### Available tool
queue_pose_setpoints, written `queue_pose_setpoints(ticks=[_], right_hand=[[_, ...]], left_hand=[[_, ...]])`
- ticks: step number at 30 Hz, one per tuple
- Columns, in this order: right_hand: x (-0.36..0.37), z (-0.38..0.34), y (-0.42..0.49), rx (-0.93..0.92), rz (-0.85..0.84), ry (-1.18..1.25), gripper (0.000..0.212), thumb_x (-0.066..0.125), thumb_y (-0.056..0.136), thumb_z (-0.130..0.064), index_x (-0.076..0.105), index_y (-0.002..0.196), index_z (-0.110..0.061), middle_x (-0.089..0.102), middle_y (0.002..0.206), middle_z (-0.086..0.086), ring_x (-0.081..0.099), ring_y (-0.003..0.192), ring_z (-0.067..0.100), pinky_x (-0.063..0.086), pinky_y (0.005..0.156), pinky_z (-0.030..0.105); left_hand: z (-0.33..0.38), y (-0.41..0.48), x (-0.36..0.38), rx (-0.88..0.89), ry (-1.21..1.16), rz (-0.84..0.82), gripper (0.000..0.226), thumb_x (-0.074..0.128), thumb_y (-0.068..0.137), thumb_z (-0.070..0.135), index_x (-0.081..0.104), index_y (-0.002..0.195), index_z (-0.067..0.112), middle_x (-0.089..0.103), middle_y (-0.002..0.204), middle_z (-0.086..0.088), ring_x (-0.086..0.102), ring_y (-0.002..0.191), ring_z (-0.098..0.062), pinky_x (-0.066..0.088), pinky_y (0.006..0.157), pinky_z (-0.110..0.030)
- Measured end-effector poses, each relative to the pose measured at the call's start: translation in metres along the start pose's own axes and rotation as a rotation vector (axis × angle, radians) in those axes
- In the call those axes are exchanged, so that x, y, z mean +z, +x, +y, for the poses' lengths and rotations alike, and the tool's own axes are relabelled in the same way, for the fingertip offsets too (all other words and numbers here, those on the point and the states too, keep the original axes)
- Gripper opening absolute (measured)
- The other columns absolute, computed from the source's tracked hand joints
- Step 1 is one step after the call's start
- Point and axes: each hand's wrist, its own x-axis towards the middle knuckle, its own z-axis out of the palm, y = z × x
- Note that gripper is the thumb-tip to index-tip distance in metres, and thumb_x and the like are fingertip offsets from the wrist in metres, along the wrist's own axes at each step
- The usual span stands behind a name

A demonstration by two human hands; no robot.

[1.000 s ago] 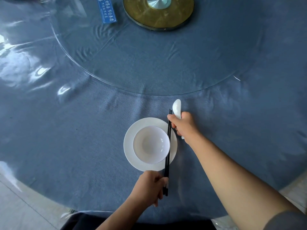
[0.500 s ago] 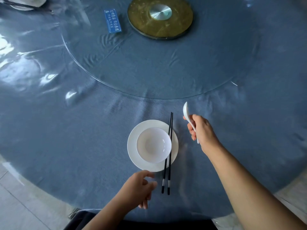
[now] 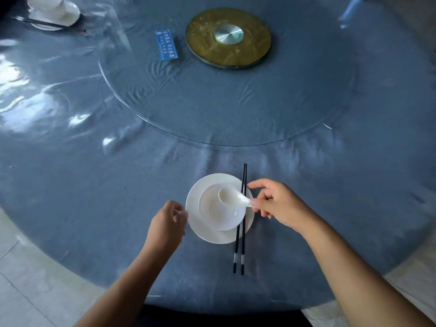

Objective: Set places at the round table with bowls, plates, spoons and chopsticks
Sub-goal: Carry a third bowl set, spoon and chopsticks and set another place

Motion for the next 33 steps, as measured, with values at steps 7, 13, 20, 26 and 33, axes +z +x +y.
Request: queue_pose_setpoints(ticks=[7, 13, 20, 26, 33], right_hand=[[0.009, 0.013, 0.012, -0.014, -0.06, -0.155, 0.032, 0.068, 0.091, -0.023, 0.055, 0.119, -0.03, 0.066, 0.068, -0.005, 0.051, 0.058, 0.004, 0.043, 0.065, 0.028], [0.021, 0.017, 0.021, -0.037, -0.007, -0.202, 0.027, 0.072, 0.087, -0.029, 0.059, 0.111, -0.028, 0.059, 0.065, -0.006, 0.052, 0.058, 0.002, 0.042, 0.063, 0.025], [0.033, 0.024, 0.022, -0.057, 0.11, -0.217, 0.023, 0.077, 0.081, -0.036, 0.061, 0.097, -0.032, 0.048, 0.058, -0.011, 0.043, 0.053, 0.004, 0.036, 0.055, 0.023], [0.043, 0.027, 0.021, -0.039, 0.2, -0.192, 0.021, 0.075, 0.081, -0.04, 0.06, 0.091, -0.03, 0.046, 0.054, -0.014, 0.046, 0.052, 0.002, 0.034, 0.054, 0.022], [0.037, 0.028, 0.016, -0.009, 0.313, -0.063, 0.027, 0.06, 0.086, -0.049, 0.062, 0.08, -0.022, 0.054, 0.06, -0.006, 0.049, 0.058, 0.01, 0.041, 0.06, 0.027]], left_hand=[[0.022, 0.016, 0.002, 0.006, -0.336, -0.302, 0.033, 0.059, 0.1, 0.016, 0.052, 0.132, 0.018, 0.064, 0.108, -0.014, 0.075, 0.065, -0.035, 0.062, 0.055, -0.038], [0.026, 0.009, 0.005, -0.052, -0.49, -0.398, 0.035, 0.052, 0.103, 0.008, 0.055, 0.138, 0.011, 0.066, 0.116, -0.029, 0.073, 0.081, -0.041, 0.059, 0.081, -0.063], [0.027, 0.009, 0.007, -0.031, -0.502, -0.379, 0.036, 0.05, 0.103, 0.009, 0.055, 0.139, 0.011, 0.065, 0.104, -0.026, 0.071, 0.07, -0.025, 0.059, 0.08, -0.062], [0.025, 0.008, 0.009, -0.012, -0.501, -0.361, 0.035, 0.049, 0.104, 0.011, 0.056, 0.139, 0.011, 0.062, 0.103, -0.021, 0.07, 0.069, -0.02, 0.061, 0.077, -0.057], [0.02, 0.012, 0.007, 0.017, -0.422, -0.234, 0.027, 0.053, 0.103, 0.013, 0.061, 0.128, 0.011, 0.068, 0.102, -0.018, 0.07, 0.058, -0.021, 0.057, 0.047, -0.033]])
